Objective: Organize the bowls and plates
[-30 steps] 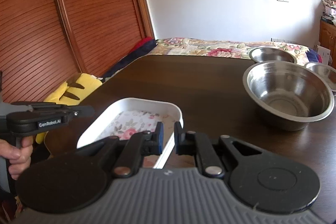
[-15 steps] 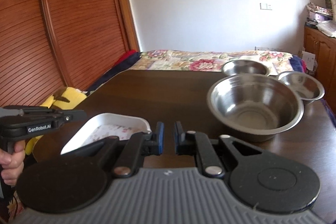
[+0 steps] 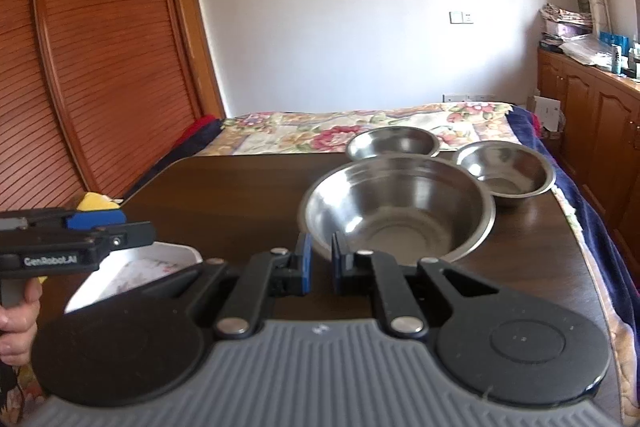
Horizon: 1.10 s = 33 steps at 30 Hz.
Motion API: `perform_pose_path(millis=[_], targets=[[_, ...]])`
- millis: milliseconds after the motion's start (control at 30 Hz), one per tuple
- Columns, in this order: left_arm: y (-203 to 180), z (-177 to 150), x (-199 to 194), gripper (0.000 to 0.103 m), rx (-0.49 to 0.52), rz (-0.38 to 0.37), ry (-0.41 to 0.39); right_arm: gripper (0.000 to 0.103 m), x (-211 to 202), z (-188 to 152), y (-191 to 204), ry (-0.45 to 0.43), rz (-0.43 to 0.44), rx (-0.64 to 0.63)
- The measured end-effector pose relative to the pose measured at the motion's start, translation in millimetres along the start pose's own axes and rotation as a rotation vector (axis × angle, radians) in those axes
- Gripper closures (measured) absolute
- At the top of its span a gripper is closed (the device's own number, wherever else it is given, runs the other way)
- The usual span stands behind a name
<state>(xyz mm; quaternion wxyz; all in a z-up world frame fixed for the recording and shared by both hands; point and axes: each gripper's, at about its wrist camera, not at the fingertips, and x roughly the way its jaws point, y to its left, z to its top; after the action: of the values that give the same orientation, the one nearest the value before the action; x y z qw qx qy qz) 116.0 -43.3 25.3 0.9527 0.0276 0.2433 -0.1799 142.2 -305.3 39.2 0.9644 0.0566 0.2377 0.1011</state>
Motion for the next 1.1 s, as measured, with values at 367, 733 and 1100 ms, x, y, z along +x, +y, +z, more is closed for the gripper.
perform_pose_path(millis=[367, 733, 1100], targets=[[-18.9, 10.2, 27.2, 0.003, 0.027, -0.003, 0.016, 0.075, 15.2, 5.4, -41.2, 0.005, -0.035, 0.052], [-31.0, 21.8, 54.1, 0.001, 0.025, -0.011, 0.035, 0.023, 32.6, 9.7, -68.5, -0.002, -0.063, 0.052], [-42.6, 29.2, 81.0, 0.001, 0.042, -0.013, 0.070, 0.018, 52.9, 10.4, -87.5, 0.043, -0.055, 0.057]])
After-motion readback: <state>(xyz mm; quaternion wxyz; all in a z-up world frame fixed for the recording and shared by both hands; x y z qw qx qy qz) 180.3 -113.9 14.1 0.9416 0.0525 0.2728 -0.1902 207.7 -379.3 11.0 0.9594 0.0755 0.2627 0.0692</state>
